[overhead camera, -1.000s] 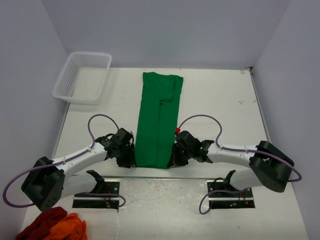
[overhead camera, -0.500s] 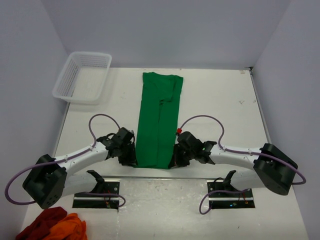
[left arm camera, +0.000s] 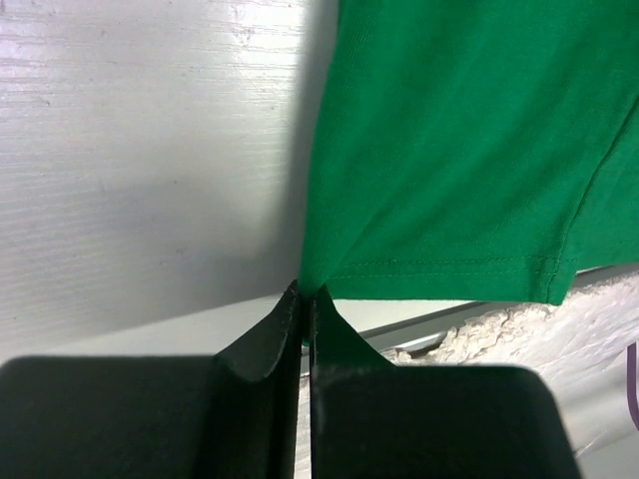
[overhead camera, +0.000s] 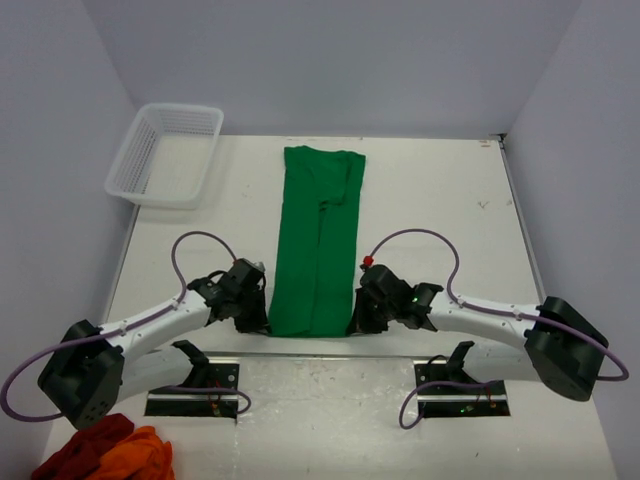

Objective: Fold and stack the t-shirts
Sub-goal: Grab the bottom of the folded rectangular tshirt with both arms

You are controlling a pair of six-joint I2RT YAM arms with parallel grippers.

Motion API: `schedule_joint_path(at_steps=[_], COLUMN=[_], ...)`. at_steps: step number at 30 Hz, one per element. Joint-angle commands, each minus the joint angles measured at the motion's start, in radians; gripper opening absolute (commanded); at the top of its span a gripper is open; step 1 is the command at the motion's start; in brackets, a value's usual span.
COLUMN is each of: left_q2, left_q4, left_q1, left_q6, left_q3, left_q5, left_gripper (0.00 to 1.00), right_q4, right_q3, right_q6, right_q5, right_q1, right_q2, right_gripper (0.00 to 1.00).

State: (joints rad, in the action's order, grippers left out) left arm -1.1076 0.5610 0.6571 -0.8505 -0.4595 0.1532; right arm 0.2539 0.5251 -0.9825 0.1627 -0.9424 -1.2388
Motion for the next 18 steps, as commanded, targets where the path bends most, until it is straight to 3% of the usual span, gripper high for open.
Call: schedule_joint_path(at_steps=[1,12,18], left_q2=[0.048,0.112,0.112], left_q4=[0.063,0.071,0.076], left_q1=[0.004,0.007,0.007], left_q6=[0.004,0.047,0.071], left_q3=[0.010,0.007,-0.102], left_q5=[-0.009,0.075,0.028], left_gripper=[0.00,0.00,0.00], right_q4=[0.087,0.107,0.245], right_q3=[0.003,-0.063,0.081], right_q6=[0.007,-0.031,0.021], right_q5=[-0.080,-0.058,-0.149], right_q1=[-0.006,-0.050,-0.058], right_q2=[0.053,0.154,0.145], right_gripper=[0.00,0.00,0.00])
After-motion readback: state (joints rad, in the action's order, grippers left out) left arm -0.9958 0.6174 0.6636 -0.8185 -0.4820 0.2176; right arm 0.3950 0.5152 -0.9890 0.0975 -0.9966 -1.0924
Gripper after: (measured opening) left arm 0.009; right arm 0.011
